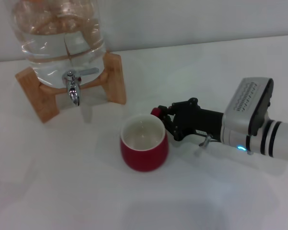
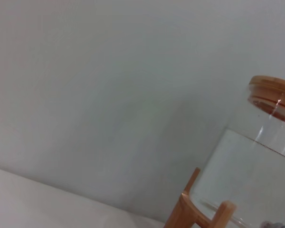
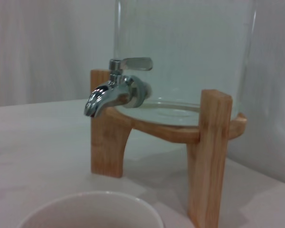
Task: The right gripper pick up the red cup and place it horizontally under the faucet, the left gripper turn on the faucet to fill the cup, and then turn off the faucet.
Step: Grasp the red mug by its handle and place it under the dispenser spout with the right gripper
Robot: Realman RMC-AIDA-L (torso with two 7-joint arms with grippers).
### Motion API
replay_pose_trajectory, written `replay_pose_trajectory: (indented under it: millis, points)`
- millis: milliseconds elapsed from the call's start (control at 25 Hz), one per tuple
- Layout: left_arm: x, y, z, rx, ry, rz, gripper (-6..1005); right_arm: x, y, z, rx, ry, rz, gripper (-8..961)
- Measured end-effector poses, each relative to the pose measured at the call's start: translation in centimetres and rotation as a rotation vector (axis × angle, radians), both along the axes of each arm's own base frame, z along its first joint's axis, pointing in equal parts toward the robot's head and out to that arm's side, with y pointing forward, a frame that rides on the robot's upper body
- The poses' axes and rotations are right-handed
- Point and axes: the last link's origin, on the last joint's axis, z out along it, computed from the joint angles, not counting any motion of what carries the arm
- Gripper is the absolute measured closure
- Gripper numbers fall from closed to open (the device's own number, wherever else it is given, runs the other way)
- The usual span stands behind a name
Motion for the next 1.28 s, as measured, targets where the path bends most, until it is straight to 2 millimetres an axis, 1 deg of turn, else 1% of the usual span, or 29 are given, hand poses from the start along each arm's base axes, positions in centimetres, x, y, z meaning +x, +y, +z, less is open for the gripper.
replay_pose_trajectory:
  millis: [240, 600, 1000, 1280]
  points:
    - [0.0, 0.0, 0.0, -0.001, 0.0, -0.001, 194, -0.9, 0.4, 0.1, -0.003, 0.035, -0.021, 841]
    - [-0.3, 0.0, -0.3, -0.014, 0.017, 0.015, 195, -1.3, 0.8, 0.1, -0.013, 0.066, -0.064, 842]
    - [-0.4, -0.2, -0.3, -0.018, 0.02, 0.022, 195, -2.3, 1.3, -1.0, -0.016, 0.006, -0.074, 843]
    - [-0.4, -0.2, -0.3, -0.018, 0.02, 0.021, 195, -3.7, 1.6, -2.1, -0.035, -0.003, -0.072, 843]
